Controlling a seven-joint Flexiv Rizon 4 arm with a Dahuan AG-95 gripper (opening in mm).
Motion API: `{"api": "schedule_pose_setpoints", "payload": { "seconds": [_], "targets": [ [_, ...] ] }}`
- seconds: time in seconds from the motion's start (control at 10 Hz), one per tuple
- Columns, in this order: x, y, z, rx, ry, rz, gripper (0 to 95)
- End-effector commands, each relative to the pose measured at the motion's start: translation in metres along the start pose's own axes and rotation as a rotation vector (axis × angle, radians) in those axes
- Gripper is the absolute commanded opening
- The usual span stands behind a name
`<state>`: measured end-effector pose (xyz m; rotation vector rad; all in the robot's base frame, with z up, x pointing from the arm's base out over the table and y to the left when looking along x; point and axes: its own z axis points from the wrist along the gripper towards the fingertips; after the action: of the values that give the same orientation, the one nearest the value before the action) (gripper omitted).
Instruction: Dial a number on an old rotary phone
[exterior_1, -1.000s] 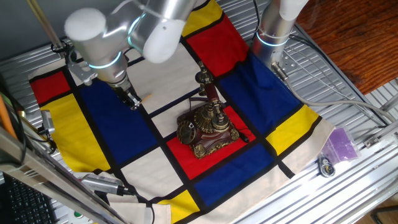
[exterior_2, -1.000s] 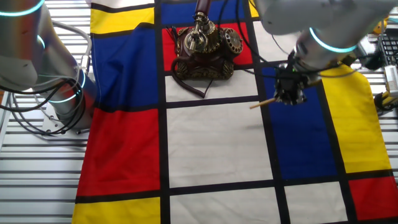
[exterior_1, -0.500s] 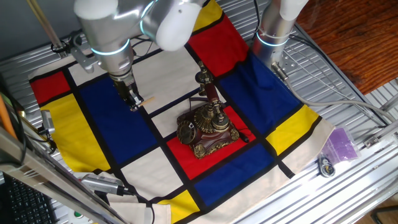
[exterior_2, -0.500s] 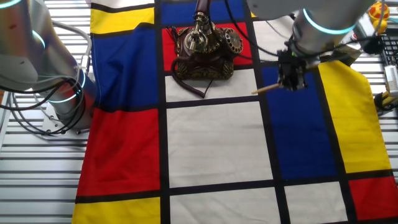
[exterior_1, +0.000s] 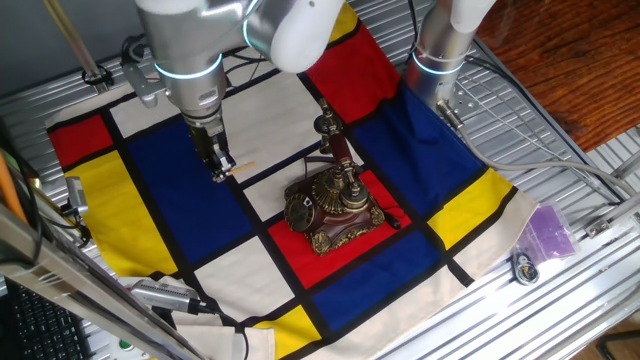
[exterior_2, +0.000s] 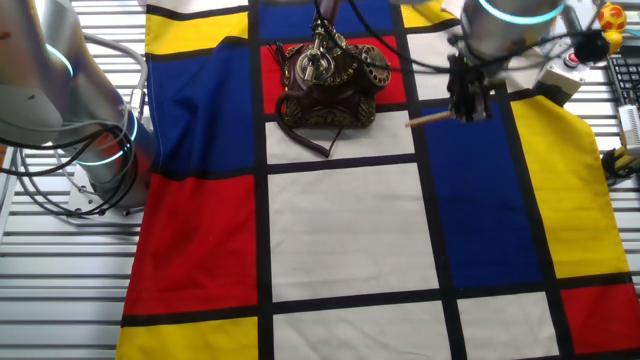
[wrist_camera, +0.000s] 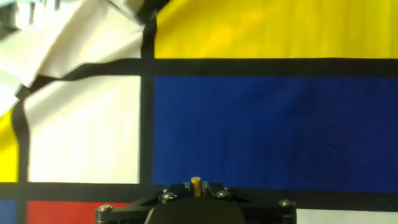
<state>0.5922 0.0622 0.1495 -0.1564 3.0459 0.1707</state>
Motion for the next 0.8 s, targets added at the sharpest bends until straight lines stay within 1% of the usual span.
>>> {"api": "schedule_pose_setpoints", "payload": {
  "seconds": [0.1,0.2,0.4,0.7,0.8],
  "targets": [
    [-0.001,0.009,-0.005,-0.007,-0.016,0.021,0.0],
    [-0.006,0.016,-0.007,-0.008,-0.011,0.037,0.0],
    [-0.009,0.021,-0.007,-0.008,-0.011,0.039,0.0],
    [-0.011,0.023,-0.008,0.004,-0.004,0.007,0.0],
    [-0.011,0.023,-0.008,-0.001,-0.004,-0.006,0.0]
  ]
}}
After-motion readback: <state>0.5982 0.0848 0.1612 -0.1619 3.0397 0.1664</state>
